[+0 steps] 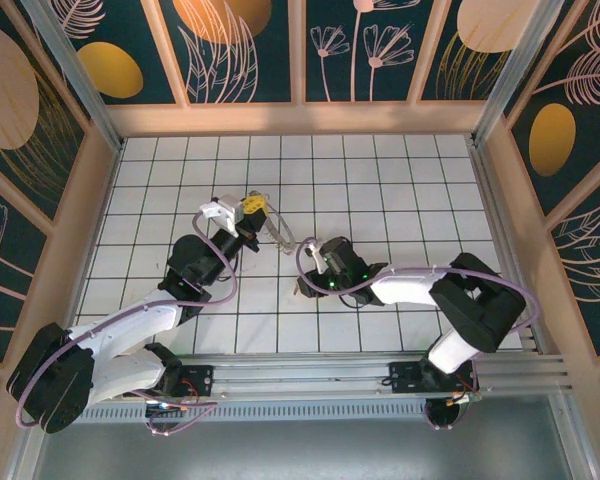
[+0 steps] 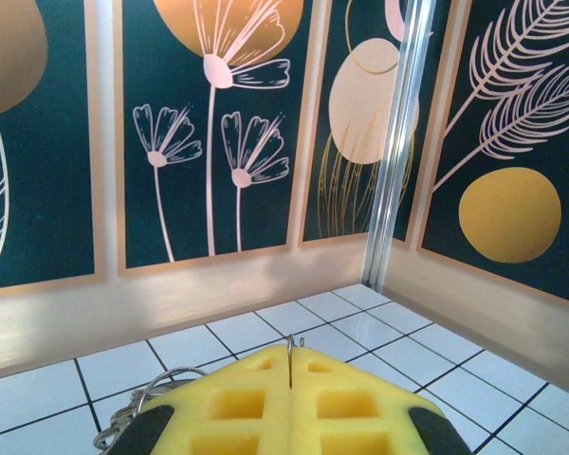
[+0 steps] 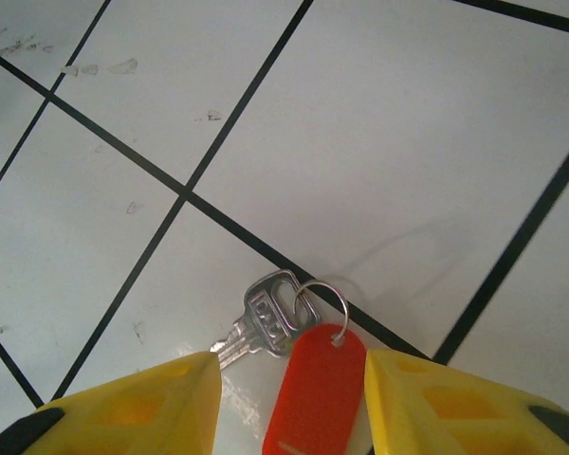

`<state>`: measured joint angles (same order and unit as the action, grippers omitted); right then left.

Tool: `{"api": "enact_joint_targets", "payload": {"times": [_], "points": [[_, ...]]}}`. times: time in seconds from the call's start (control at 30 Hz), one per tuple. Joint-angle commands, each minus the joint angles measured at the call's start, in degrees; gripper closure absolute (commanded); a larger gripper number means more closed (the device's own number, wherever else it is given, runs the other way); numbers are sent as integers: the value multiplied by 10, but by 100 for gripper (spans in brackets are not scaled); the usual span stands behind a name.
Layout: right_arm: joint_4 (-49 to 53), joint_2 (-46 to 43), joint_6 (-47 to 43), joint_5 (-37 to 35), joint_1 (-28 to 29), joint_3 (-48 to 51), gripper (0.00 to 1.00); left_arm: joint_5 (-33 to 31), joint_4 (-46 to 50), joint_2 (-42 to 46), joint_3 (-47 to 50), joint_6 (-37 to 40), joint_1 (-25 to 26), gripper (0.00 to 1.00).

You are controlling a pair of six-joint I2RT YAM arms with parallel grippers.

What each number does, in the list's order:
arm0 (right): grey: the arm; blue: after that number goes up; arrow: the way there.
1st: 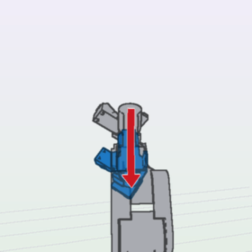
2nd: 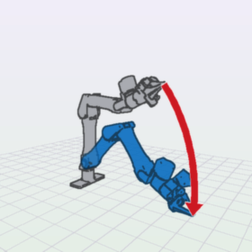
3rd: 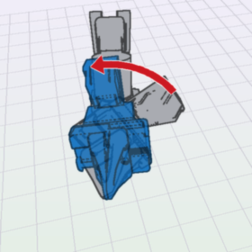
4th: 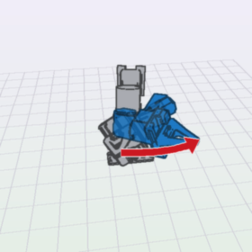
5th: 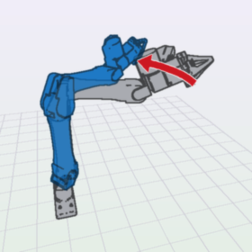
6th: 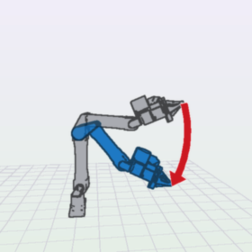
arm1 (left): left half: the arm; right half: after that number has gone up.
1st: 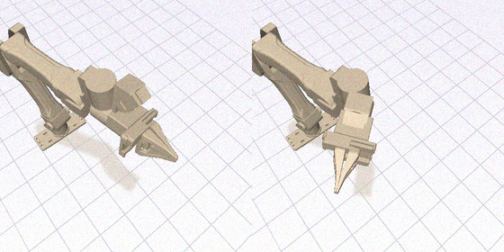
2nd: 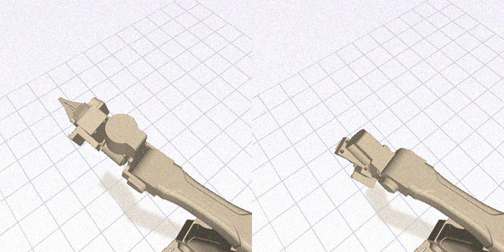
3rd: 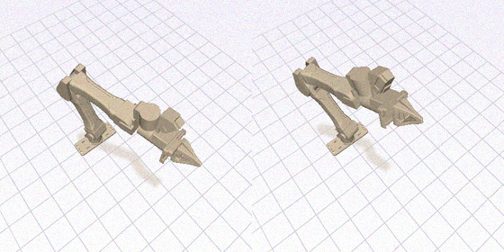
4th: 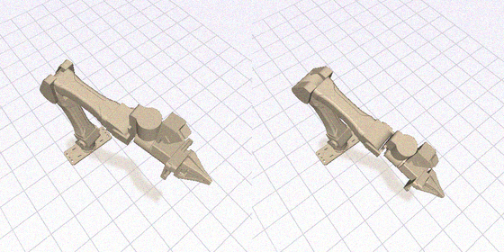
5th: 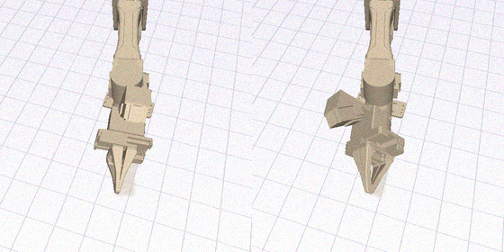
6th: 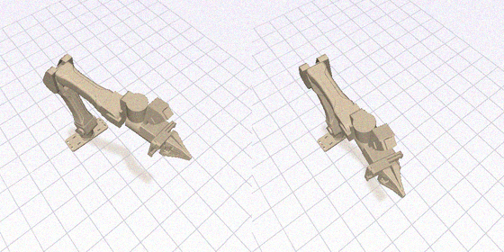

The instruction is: Put the keys on the keyring

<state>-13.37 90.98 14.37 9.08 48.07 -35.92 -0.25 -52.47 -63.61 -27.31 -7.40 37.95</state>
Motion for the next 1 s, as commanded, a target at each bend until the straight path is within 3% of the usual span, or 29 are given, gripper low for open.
{"api": "enact_joint_targets", "payload": {"times": [0.0, 0.23, 0.77, 0.97], "points": [[-20, 23, -15, 1, -3, -21, 55, 10, -35, 4, -2, -8, 1, 100], [-19, 55, -15, -9, -5, -35, 58, 11, -34, 7, -1, -7, 1, 100], [-30, 8, 27, -23, -62, 11, 99, 11, -36, 1, -1, -7, 1, 100], [-43, -29, 65, -30, -88, 54, 100, 11, -39, -2, -2, -8, 1, 100]]}}
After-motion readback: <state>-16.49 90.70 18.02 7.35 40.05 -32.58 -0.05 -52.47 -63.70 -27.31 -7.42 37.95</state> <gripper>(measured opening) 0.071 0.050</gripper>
